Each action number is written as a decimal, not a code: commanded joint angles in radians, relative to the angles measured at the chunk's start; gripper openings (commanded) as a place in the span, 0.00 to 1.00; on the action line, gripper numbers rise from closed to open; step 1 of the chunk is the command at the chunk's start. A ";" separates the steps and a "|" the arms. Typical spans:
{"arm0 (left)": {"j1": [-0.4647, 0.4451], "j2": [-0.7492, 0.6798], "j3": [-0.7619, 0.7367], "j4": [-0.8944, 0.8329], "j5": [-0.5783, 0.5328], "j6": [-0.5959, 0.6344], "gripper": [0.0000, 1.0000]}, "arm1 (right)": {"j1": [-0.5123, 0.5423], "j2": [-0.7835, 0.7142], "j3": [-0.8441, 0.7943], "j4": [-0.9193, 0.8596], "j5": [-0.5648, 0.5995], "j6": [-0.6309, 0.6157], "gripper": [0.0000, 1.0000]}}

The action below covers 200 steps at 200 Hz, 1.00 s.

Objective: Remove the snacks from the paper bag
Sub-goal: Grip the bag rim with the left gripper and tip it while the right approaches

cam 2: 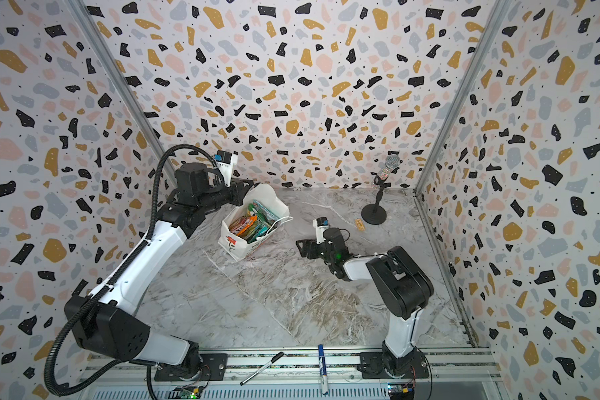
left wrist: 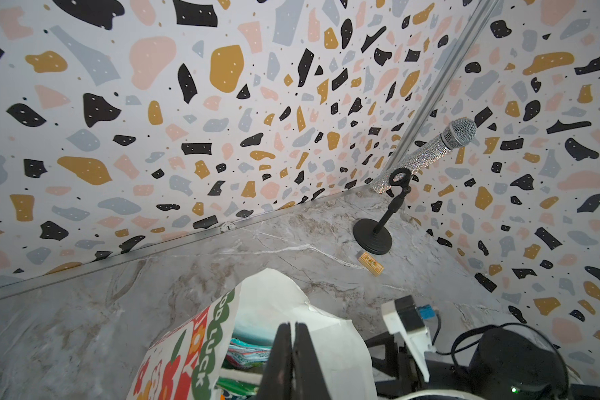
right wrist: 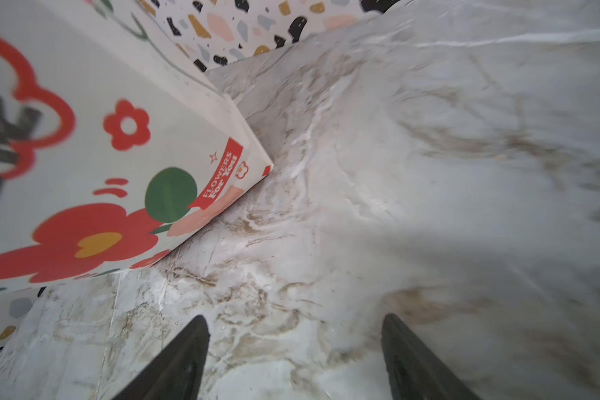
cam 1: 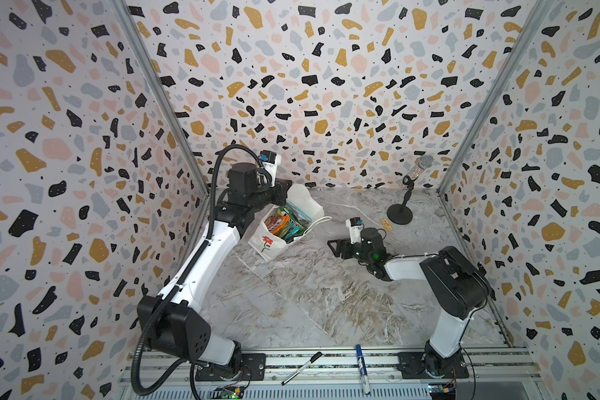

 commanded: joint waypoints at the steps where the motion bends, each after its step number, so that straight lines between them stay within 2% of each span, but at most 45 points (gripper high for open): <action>1: -0.030 -0.067 -0.042 0.104 -0.031 -0.008 0.00 | -0.035 -0.131 -0.062 -0.050 0.034 -0.044 0.80; 48: -0.107 -0.123 -0.147 0.152 -0.031 -0.040 0.00 | -0.066 -0.357 -0.095 -0.225 0.155 -0.128 0.80; 92: -0.156 -0.119 -0.194 0.146 -0.020 -0.046 0.00 | -0.066 -0.455 -0.033 -0.351 0.198 -0.165 0.81; 107: -0.160 -0.124 -0.214 0.148 -0.015 -0.049 0.00 | -0.064 -0.476 -0.010 -0.387 0.184 -0.177 0.81; 164: -0.161 -0.149 -0.251 0.128 0.043 -0.044 0.00 | 0.008 -0.507 0.120 -0.490 0.004 -0.298 0.81; 181: -0.164 -0.152 -0.254 0.135 0.083 -0.046 0.00 | 0.033 -0.506 0.153 -0.509 0.010 -0.310 0.81; 200: -0.165 -0.160 -0.264 0.146 0.097 -0.052 0.00 | 0.059 -0.507 0.182 -0.532 0.078 -0.317 0.81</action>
